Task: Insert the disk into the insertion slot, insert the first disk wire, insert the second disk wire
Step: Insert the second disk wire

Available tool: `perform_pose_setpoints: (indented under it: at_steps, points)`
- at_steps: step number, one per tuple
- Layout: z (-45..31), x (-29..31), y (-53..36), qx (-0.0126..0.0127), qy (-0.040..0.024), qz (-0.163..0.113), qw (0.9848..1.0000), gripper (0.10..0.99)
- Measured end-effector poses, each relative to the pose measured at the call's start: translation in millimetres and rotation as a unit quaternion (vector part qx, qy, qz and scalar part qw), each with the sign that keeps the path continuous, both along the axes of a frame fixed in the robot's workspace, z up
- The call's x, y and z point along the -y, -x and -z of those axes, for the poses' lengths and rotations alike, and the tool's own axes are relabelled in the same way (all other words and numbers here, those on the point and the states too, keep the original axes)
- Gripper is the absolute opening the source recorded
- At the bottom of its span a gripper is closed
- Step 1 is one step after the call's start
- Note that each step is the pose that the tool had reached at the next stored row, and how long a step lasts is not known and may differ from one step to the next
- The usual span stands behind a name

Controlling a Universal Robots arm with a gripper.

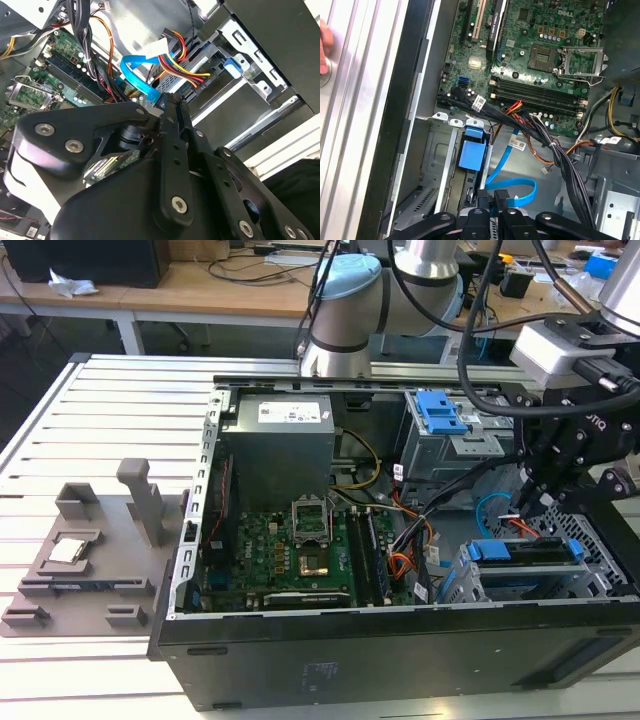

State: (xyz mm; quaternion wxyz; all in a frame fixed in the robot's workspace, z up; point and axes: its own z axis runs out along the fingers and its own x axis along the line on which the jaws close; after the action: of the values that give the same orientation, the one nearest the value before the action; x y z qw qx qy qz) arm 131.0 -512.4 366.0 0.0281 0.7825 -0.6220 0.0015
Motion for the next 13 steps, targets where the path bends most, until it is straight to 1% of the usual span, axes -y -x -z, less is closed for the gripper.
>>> perform_pose_setpoints:
  at_steps: [1,2,3,4,6,9,10,13]
  points:
    - [0.0,1.9,0.0,0.0000,0.0001,0.000,1.0000,0.165]
    - [0.7,11.7,0.0,0.0000,0.0051,0.000,1.0000,0.165]
    - [2.7,17.4,0.0,0.0000,0.0054,0.001,1.0000,0.165]
    - [4.5,18.7,0.1,0.0000,0.0053,0.007,1.0000,0.165]
    - [6.8,18.9,0.1,-0.0001,0.0050,0.018,0.9998,0.165]
    - [11.8,18.8,0.0,-0.0004,-0.0018,0.049,0.9988,0.165]
    - [13.2,18.8,-0.7,-0.0004,-0.0021,0.057,0.9984,0.165]
    - [15.7,18.8,-7.9,-0.0010,-0.0022,0.061,0.9982,0.165]
